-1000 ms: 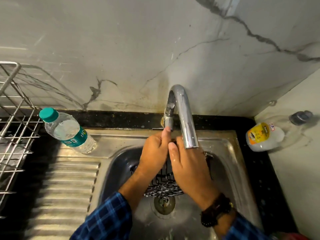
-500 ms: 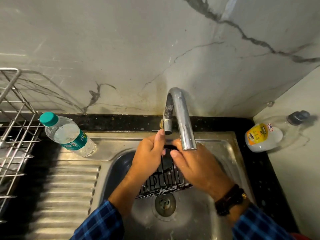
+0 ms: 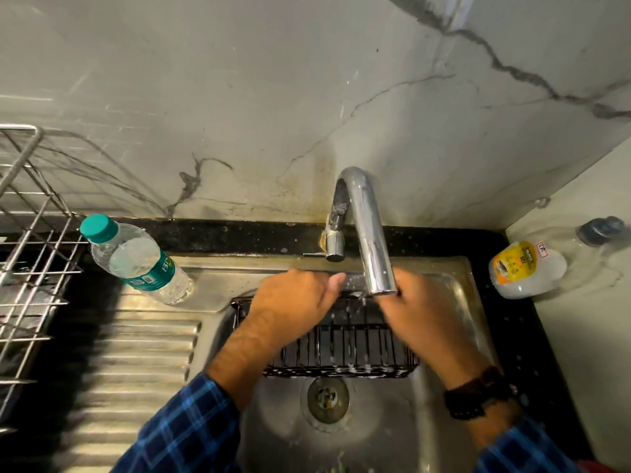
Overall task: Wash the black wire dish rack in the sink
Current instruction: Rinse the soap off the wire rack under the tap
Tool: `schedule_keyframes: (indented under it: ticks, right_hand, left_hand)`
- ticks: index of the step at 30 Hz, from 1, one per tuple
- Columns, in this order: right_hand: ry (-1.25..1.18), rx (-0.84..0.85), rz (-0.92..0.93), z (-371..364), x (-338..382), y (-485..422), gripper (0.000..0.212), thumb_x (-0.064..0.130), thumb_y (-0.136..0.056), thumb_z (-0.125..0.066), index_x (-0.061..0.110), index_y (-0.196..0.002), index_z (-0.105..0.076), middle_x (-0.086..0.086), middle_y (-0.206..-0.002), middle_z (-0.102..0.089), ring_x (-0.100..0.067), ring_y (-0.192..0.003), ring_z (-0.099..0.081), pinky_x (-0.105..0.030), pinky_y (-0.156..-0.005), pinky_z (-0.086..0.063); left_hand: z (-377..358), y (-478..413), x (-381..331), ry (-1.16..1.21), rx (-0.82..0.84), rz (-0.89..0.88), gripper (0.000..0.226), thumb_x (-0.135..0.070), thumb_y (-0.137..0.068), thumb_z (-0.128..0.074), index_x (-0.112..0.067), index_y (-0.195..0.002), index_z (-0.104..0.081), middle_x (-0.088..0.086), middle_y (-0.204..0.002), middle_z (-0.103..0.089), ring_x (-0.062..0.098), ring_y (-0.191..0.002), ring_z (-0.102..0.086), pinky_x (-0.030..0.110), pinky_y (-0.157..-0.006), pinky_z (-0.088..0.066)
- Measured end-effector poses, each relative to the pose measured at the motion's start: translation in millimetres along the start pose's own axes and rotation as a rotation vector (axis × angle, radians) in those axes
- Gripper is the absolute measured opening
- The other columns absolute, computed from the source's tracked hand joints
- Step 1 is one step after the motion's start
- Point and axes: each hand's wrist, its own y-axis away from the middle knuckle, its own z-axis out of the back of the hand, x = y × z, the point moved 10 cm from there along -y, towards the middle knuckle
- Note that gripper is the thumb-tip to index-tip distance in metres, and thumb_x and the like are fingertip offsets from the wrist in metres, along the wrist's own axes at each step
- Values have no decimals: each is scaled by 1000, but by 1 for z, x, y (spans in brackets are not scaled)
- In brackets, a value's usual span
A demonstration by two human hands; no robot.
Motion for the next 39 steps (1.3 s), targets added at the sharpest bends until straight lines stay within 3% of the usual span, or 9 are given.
schedule_keyframes:
  ticks: [2, 6, 11, 14, 17, 23, 29, 34, 39]
  right_hand:
    - [386, -50, 193, -3, 28, 6, 32, 25, -88, -74, 19, -59, -60, 5, -47, -52, -7, -41, -48, -20, -41, -40]
    - [573, -53, 240, 0, 19, -4, 49, 34, -86, -74, 21, -49, -45, 3, -40, -34, -6, -34, -22, -14, -43, -8]
    - [533, -81, 61, 11, -26, -10, 56, 44, -100, -44, 14, -53, -47, -2, -48, -45, -16, -44, -36, -24, -44, -20]
    - [315, -140, -111, 20, -51, -6, 62, 46, -102, -39, 12, -49, -38, 1, -48, -38, -17, -47, -38, -28, -46, -24]
    - [398, -97, 65, -6, -20, 1, 46, 42, -101, -30, 25, -61, -47, 11, -59, -40, -6, -53, -38, -24, -55, -36]
    - [312, 90, 322, -57, 24, 26, 44, 47, -104, -21, 26, -106, -59, 10, -93, -63, -8, -83, -56, -30, -81, -47]
    - [399, 36, 133, -29, -9, 9, 50, 53, -103, -15, 29, -78, -52, 13, -62, -47, -1, -57, -46, -39, -80, -53]
    - [388, 230, 318, -74, 51, 15, 45, 54, -102, -13, 30, -121, -46, 7, -111, -61, -15, -97, -61, -44, -98, -47]
    - [537, 288, 18, -48, -17, 10, 76, 69, -93, -4, 31, -156, -25, -2, -160, -33, -24, -149, -27, -57, -122, 4]
  left_hand:
    - [3, -3, -11, -34, -19, -22, 46, -51, -105, -21, -26, -74, -42, -5, -64, -48, 20, -64, -55, 34, -69, -53]
    - [8, -1, -20, 60, -1, -26, 38, -47, -105, -31, -30, -77, -51, -8, -68, -53, 16, -69, -58, 33, -71, -52]
    - [14, 5, 10, 148, 43, -116, 41, -57, -103, -24, -30, -77, -41, -8, -65, -55, 9, -61, -59, 31, -71, -56]
    - [2, 21, 47, 773, 12, 69, 49, -52, -103, -39, -24, -64, -48, -7, -52, -52, 15, -47, -51, 33, -61, -49]
    - [-2, 21, 55, 1065, -193, 208, 51, -43, -105, -41, -26, -58, -48, -4, -52, -40, 17, -46, -35, 29, -51, -35]
    - [-3, 15, 35, 1026, -216, 187, 51, -30, -106, -47, -32, -60, -68, -11, -52, -57, 6, -48, -49, 25, -54, -42]
    - [-11, 27, 68, 1160, -318, 421, 46, -38, -103, -53, -1, -78, -63, 8, -61, -48, 18, -52, -39, 33, -59, -42]
    - [-9, 17, 63, 1185, -377, 407, 50, -31, -103, -55, -11, -58, -59, 4, -55, -52, 17, -53, -49, 31, -57, -42]
    - [-9, 27, 86, 1266, -448, 545, 39, -39, -101, -54, -8, -77, -56, 12, -54, -38, 21, -48, -37, 29, -44, -32]
